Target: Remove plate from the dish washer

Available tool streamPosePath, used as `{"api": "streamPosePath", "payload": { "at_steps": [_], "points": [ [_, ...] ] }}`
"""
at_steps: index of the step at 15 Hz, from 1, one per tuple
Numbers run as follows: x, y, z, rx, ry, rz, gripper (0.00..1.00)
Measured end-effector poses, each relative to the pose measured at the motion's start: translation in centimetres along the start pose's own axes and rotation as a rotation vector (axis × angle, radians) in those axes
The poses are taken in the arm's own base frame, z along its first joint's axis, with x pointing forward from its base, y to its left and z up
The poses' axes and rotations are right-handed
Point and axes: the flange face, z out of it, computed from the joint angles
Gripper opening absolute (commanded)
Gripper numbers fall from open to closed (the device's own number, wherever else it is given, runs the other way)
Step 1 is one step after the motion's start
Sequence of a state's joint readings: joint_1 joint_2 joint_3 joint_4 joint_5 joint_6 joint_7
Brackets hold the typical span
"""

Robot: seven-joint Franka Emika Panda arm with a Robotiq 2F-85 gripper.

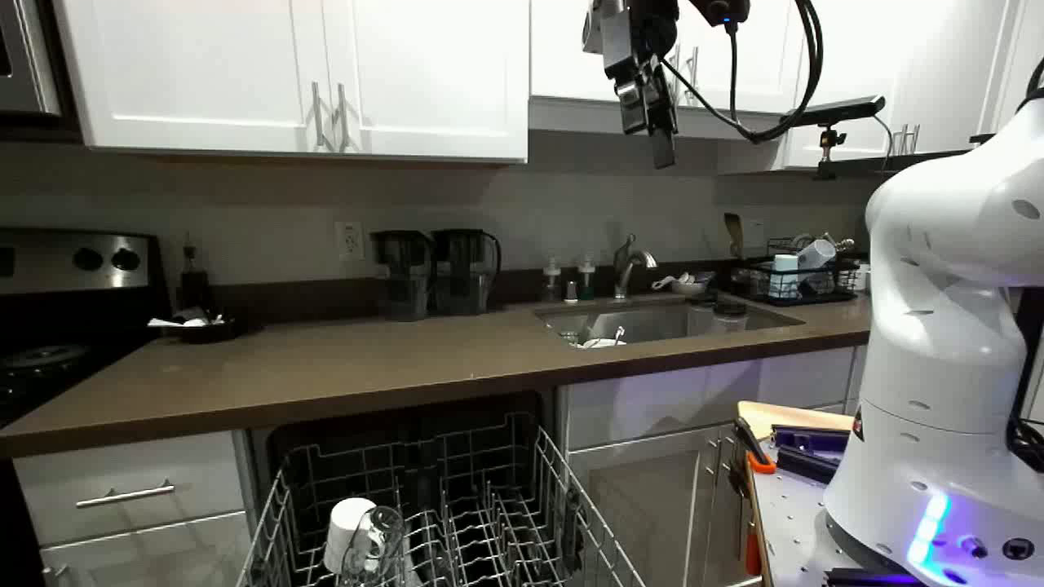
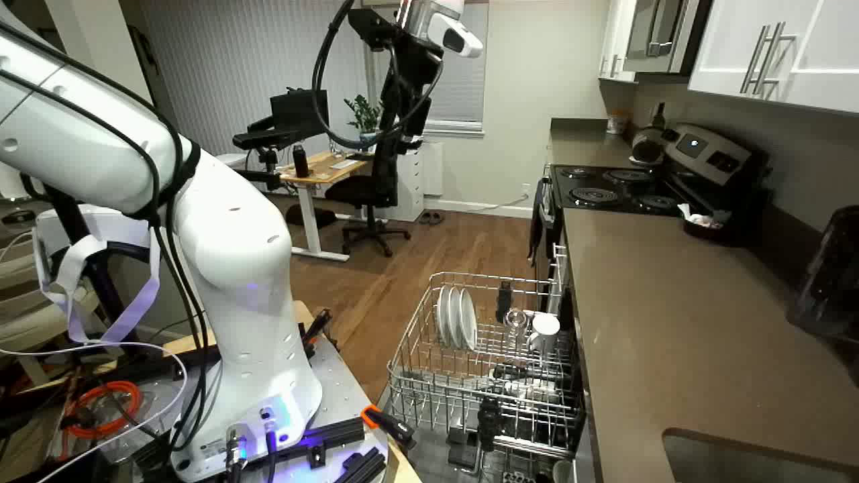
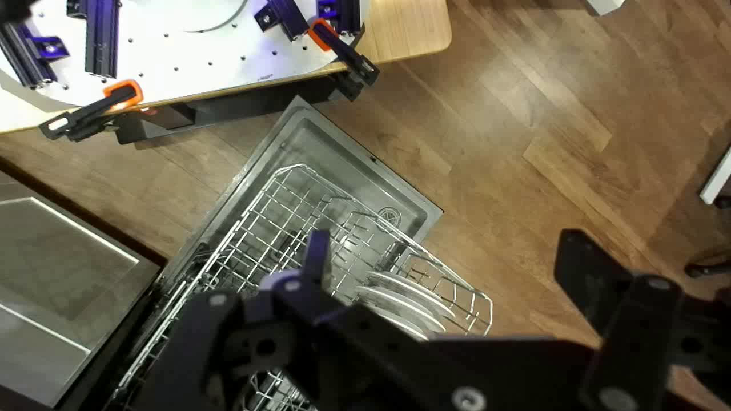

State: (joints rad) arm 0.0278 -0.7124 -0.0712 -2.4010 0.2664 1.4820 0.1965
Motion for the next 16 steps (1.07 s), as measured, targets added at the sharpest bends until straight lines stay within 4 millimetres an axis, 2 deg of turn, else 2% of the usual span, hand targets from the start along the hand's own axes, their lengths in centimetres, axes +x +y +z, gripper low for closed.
{"api": "streamPosePath", "payload": {
  "at_steps": [10, 12, 14, 16],
  "points": [
    [0.0, 0.0, 0.0, 0.000, 0.000, 0.000, 1.00],
    [0.5, 0.3, 0.2, -0.008, 0.000, 0.014, 1.00],
    [2.6, 1.4, 0.8, -0.043, 0.017, 0.049, 1.00],
    [6.4, 2.9, 1.6, -0.112, 0.043, 0.059, 1.00]
  ]
}}
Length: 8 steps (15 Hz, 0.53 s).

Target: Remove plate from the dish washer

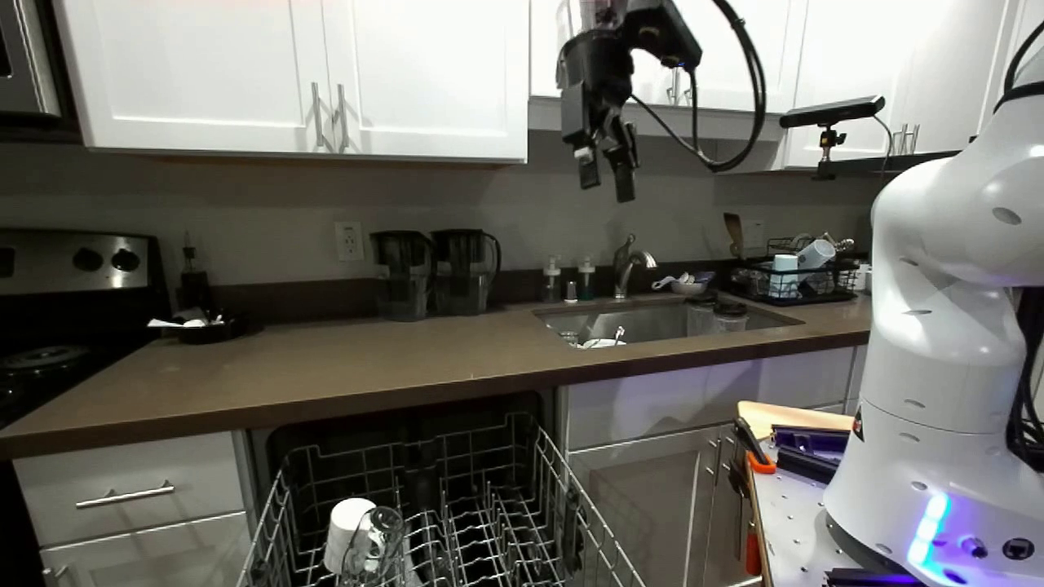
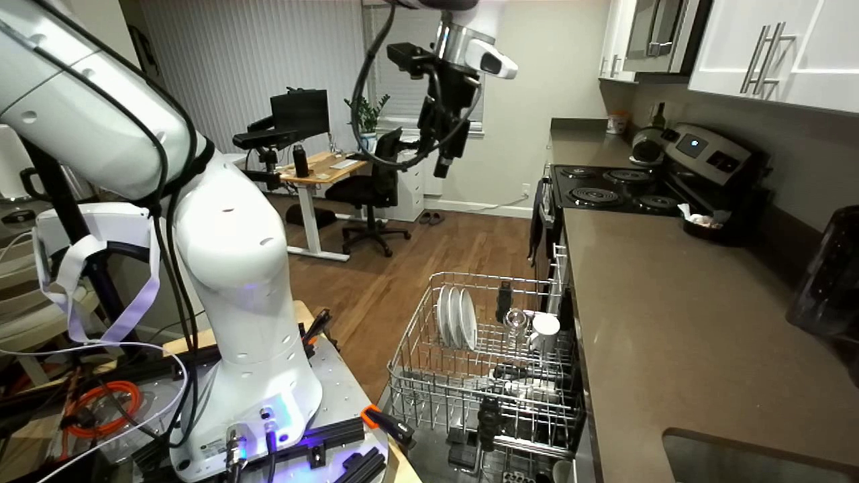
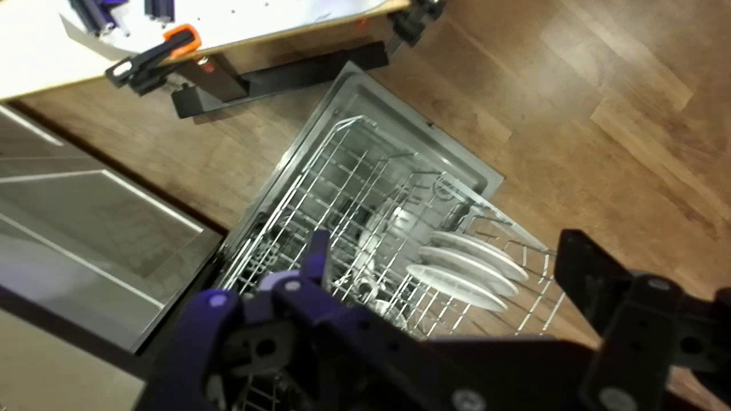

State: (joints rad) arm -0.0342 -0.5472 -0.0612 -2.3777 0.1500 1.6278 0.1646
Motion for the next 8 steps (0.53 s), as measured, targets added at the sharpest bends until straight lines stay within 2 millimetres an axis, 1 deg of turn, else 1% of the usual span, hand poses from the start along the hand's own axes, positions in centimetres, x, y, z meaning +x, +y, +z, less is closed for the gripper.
{"api": "streamPosePath", "payload": {
  "at_steps": [2, 4, 6, 8],
  "points": [
    [4.2, 0.4, 1.1, -0.070, 0.018, -0.023, 1.00],
    [8.6, 0.1, 2.1, -0.124, 0.042, -0.086, 1.00],
    [13.0, -0.9, 3.0, -0.158, 0.068, -0.180, 1.00],
    [17.2, -2.3, 4.0, -0.189, 0.086, -0.274, 1.00]
  ]
}}
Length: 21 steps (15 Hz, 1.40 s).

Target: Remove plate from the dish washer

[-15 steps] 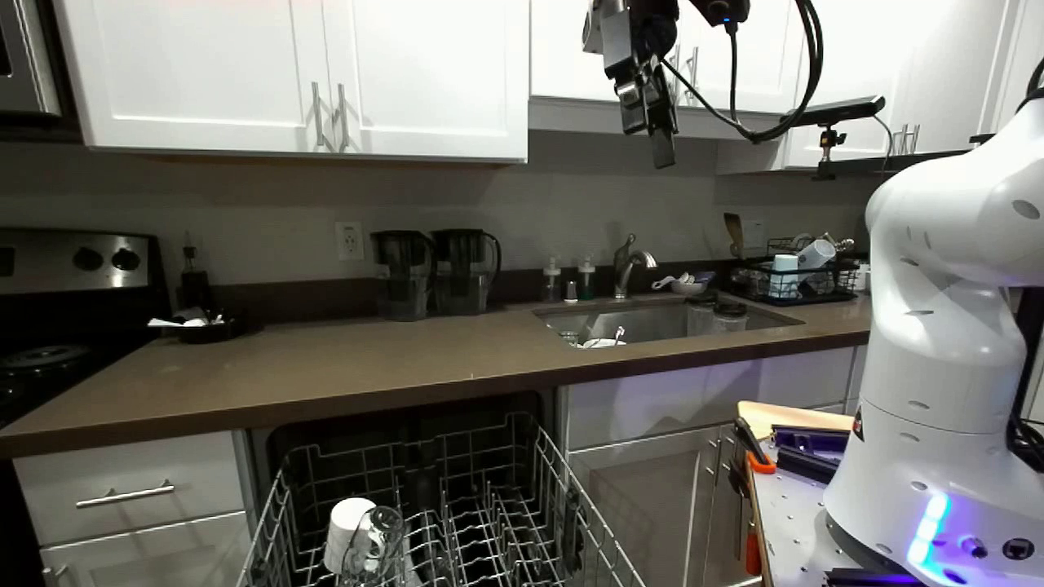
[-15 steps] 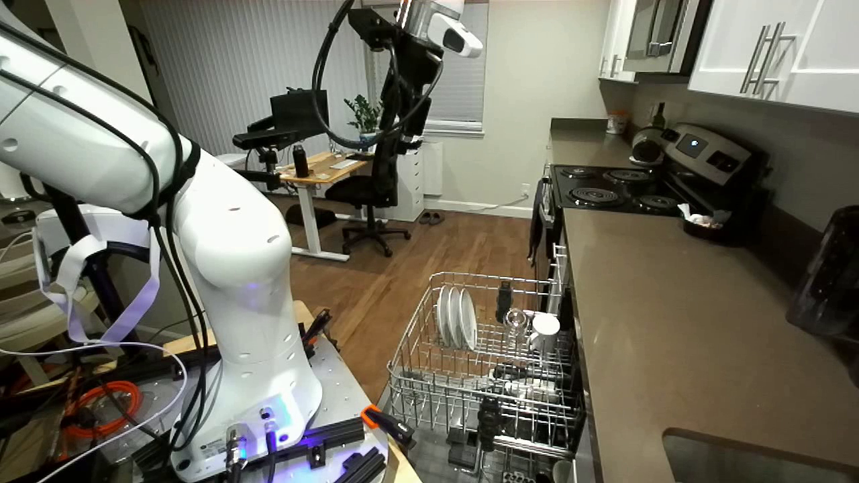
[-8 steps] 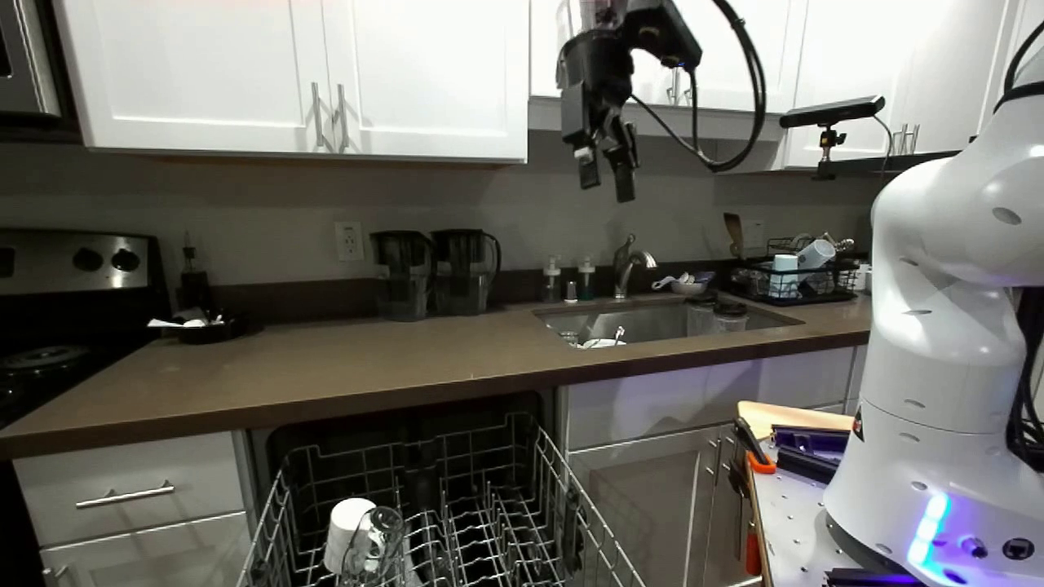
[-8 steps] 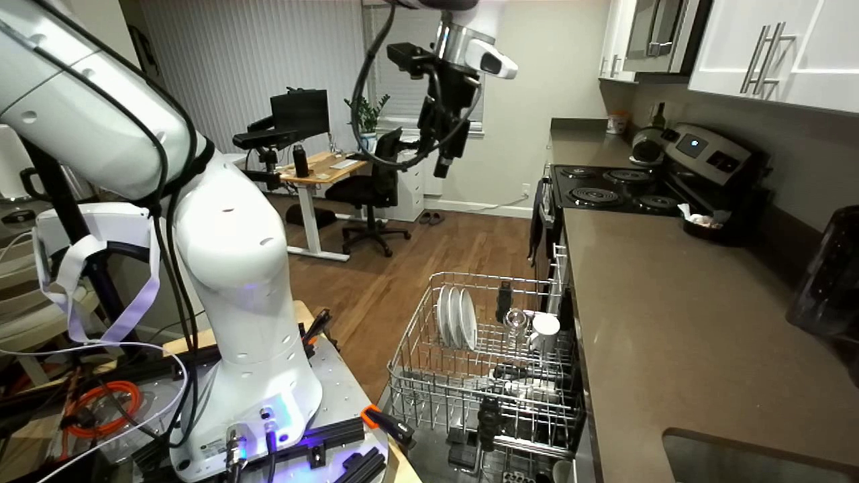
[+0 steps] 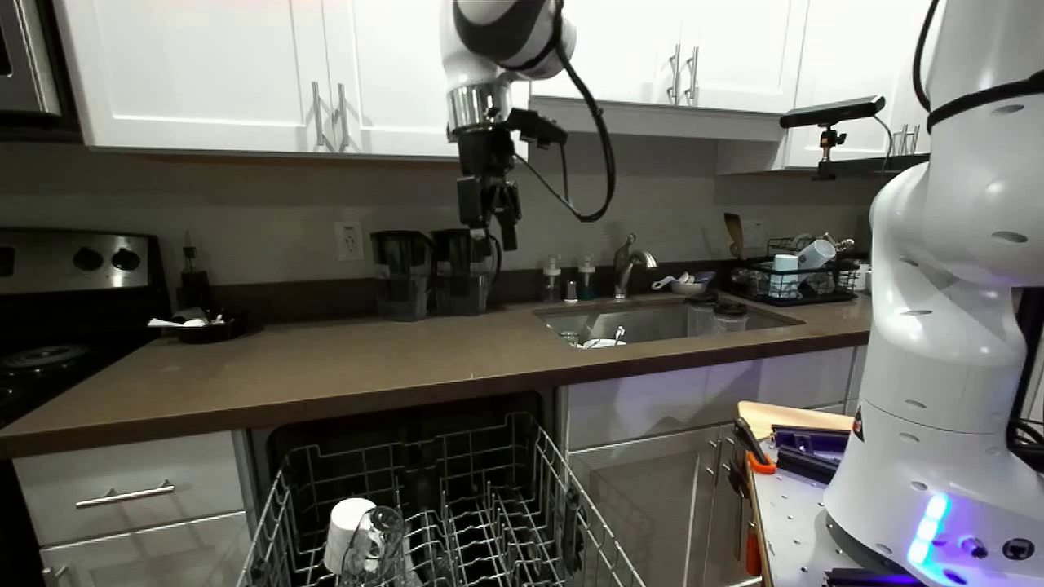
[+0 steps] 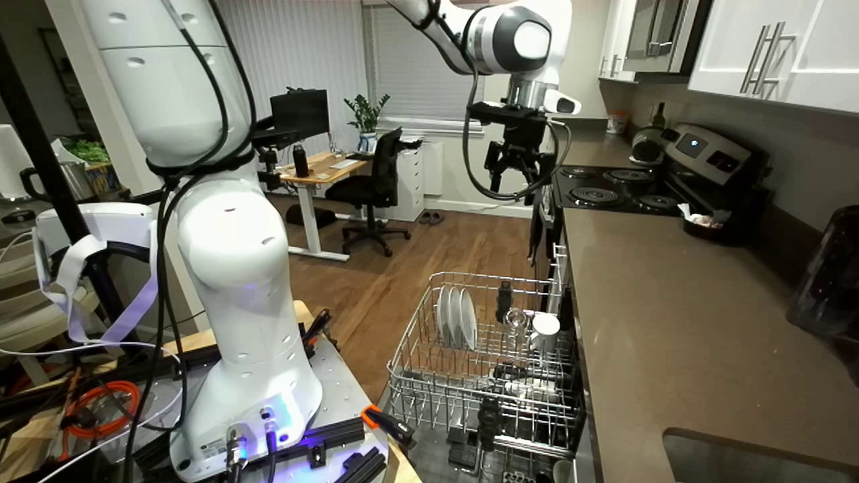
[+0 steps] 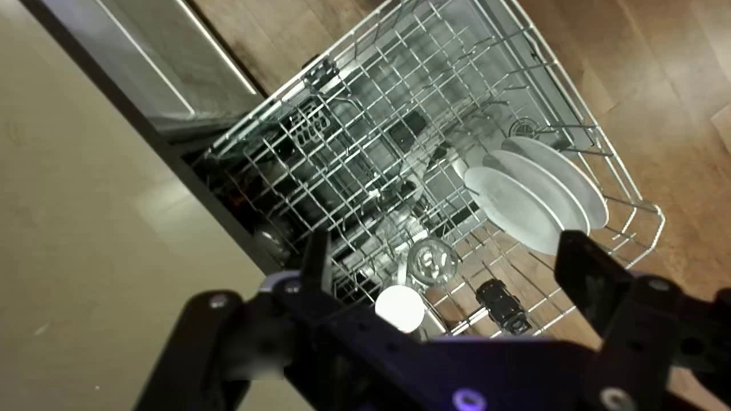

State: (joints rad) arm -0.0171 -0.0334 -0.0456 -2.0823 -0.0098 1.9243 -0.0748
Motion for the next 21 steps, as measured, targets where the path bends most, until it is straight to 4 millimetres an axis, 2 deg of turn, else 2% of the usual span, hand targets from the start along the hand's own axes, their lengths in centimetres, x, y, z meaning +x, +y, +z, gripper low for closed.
{"api": "streamPosePath", "payload": {
  "at_steps": [4, 6, 9, 11, 15, 18, 21],
  "points": [
    [7.8, -2.5, 3.2, -0.067, 0.014, -0.188, 1.00],
    [10.7, -4.1, 5.0, -0.099, 0.006, -0.280, 1.00],
    [13.9, -7.0, 7.6, -0.131, -0.014, -0.408, 1.00],
    [15.0, -8.6, 8.9, -0.129, -0.032, -0.481, 1.00],
    [15.4, -8.7, 8.9, -0.126, -0.051, -0.522, 1.00],
    [15.9, -10.9, 11.7, -0.131, -0.054, -0.546, 1.00],
    [16.7, -14.8, 15.4, -0.150, -0.014, -0.562, 1.00]
  ]
}}
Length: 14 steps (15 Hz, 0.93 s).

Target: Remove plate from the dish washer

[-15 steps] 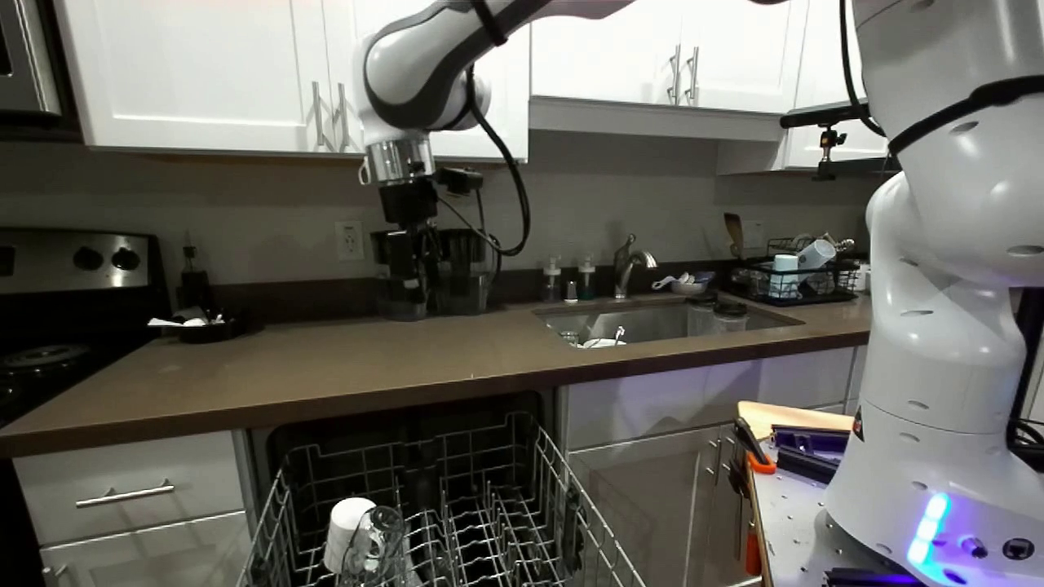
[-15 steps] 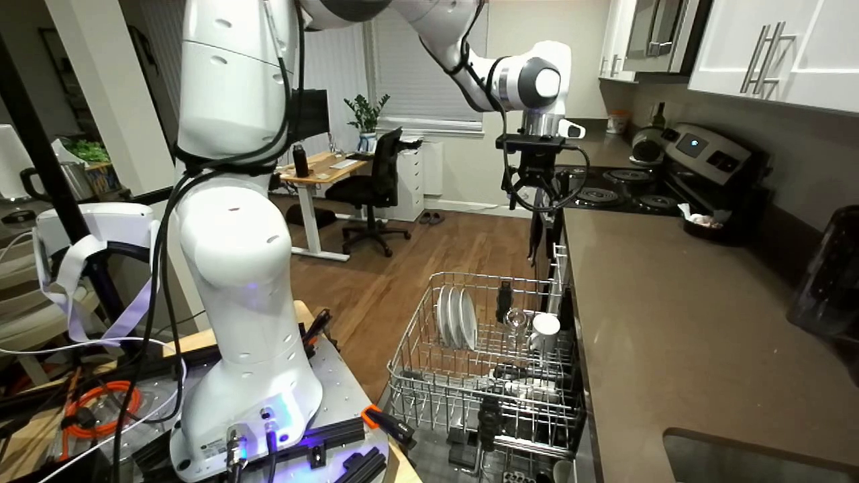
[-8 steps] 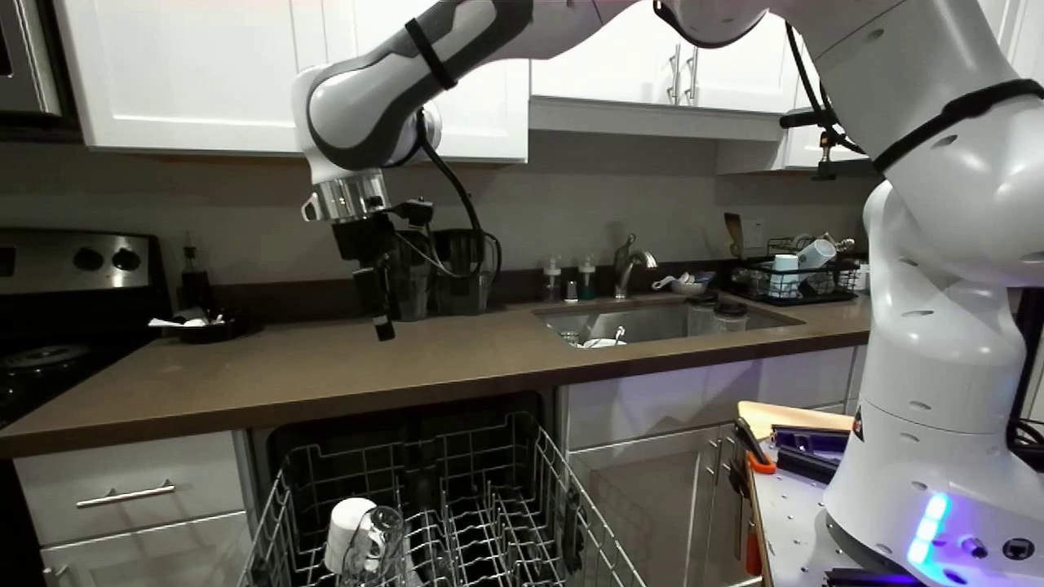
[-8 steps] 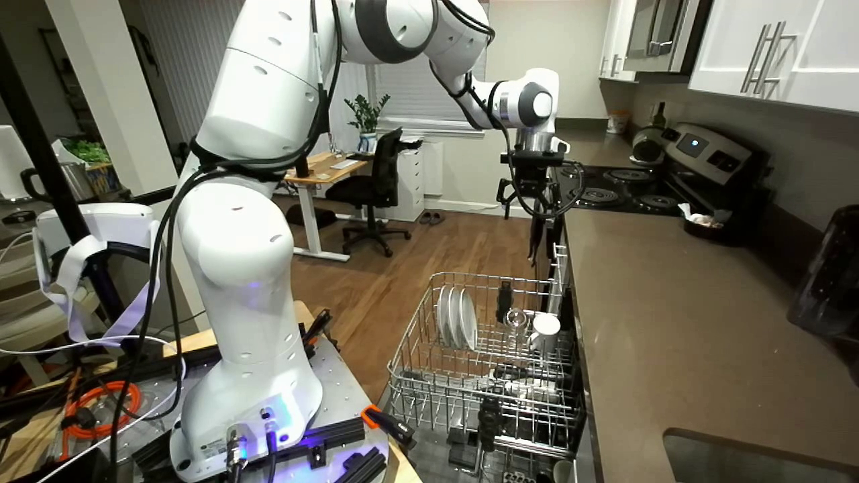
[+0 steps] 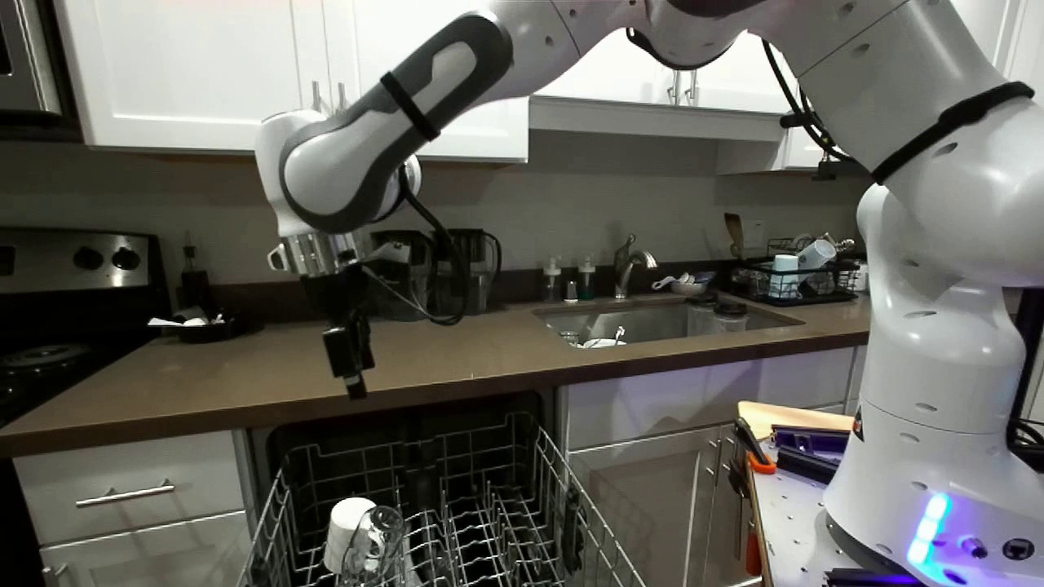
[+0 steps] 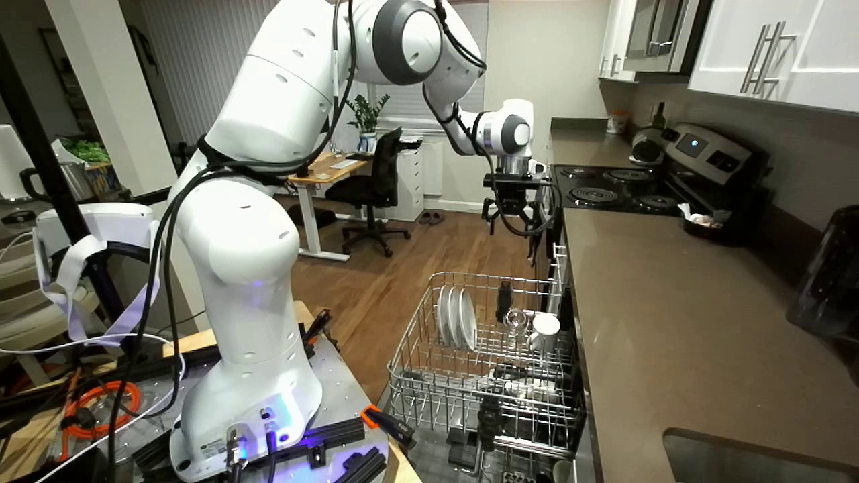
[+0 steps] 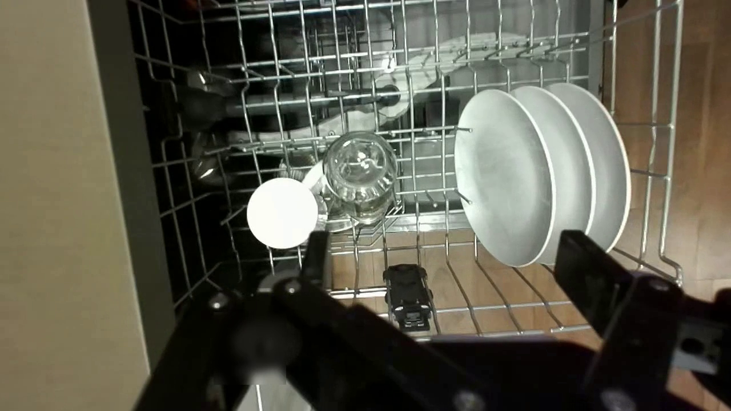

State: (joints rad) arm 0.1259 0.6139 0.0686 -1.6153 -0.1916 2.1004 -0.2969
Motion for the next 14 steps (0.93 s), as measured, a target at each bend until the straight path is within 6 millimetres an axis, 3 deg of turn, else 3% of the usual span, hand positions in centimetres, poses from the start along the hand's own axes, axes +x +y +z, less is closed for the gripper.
{"api": "streamPosePath", "payload": {
  "at_steps": [5, 9, 14],
  "points": [
    [2.5, -5.0, 3.2, -0.057, 0.047, 0.043, 1.00],
    [2.6, -6.6, 6.6, -0.023, 0.137, 0.107, 1.00],
    [2.5, -7.6, 13.6, 0.007, 0.206, 0.110, 1.00]
  ]
}}
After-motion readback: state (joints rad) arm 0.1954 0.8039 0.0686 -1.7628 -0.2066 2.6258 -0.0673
